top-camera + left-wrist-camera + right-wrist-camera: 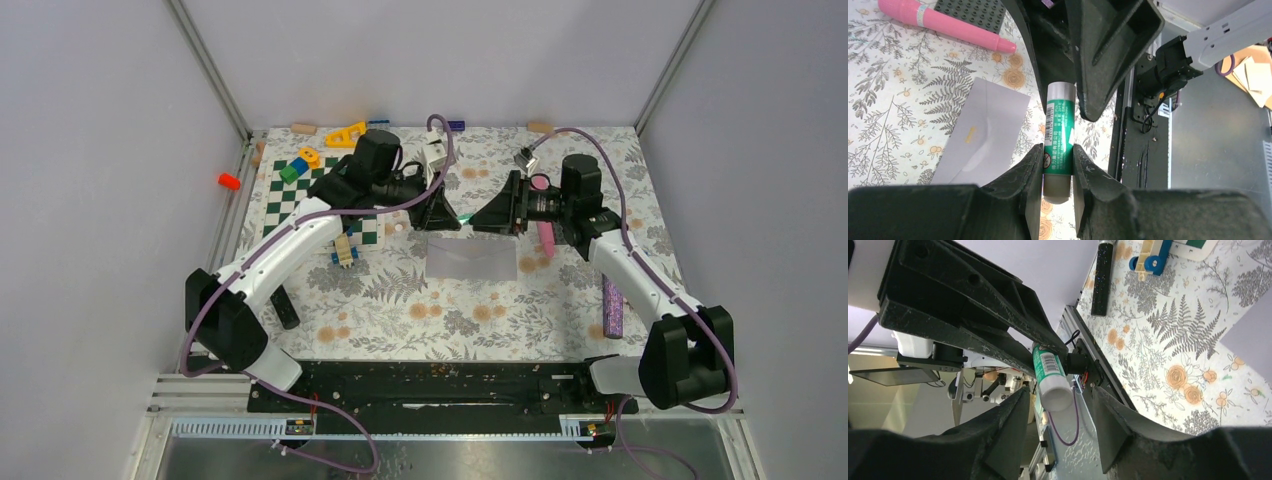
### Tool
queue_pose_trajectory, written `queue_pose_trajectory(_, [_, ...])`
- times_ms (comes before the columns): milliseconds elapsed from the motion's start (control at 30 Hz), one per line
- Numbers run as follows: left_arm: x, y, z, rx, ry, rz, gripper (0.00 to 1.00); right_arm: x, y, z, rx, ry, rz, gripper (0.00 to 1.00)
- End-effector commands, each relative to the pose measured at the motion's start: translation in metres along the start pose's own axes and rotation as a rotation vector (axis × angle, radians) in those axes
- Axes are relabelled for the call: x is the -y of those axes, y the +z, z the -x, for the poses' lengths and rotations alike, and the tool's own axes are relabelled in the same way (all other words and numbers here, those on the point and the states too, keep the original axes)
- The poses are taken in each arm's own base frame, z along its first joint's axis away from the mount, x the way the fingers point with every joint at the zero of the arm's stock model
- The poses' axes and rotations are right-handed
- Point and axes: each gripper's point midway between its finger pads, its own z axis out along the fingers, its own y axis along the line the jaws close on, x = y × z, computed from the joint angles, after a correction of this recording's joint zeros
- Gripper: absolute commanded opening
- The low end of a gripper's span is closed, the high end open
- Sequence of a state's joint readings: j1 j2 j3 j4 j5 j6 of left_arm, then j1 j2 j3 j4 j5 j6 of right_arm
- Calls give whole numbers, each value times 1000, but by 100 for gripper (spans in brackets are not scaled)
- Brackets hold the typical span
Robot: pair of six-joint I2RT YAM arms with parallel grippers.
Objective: Place the letter into the envelope and seal it
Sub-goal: Screw the solid glue.
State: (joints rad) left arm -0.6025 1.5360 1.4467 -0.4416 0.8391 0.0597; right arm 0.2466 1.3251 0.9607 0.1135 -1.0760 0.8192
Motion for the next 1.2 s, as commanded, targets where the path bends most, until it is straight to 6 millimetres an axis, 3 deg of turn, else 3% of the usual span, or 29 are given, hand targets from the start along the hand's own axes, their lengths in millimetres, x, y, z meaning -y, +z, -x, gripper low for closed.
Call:
queue_pose_trajectory(0, [6, -2, 14, 9, 120, 15, 0, -16, -12, 0, -21, -4, 28, 55])
queue_pose_trajectory(600, [9, -1, 14, 6, 127, 5, 0, -11, -15, 4, -23, 58, 73, 32])
queue_pose_trajectory(800, [14, 0, 14, 9, 118, -19, 0, -9, -17, 0, -29, -7, 65, 24])
queue_pose_trajectory(1167, [40, 10, 11, 14, 7, -227, 1, -12, -36, -16, 75, -710, 32, 24])
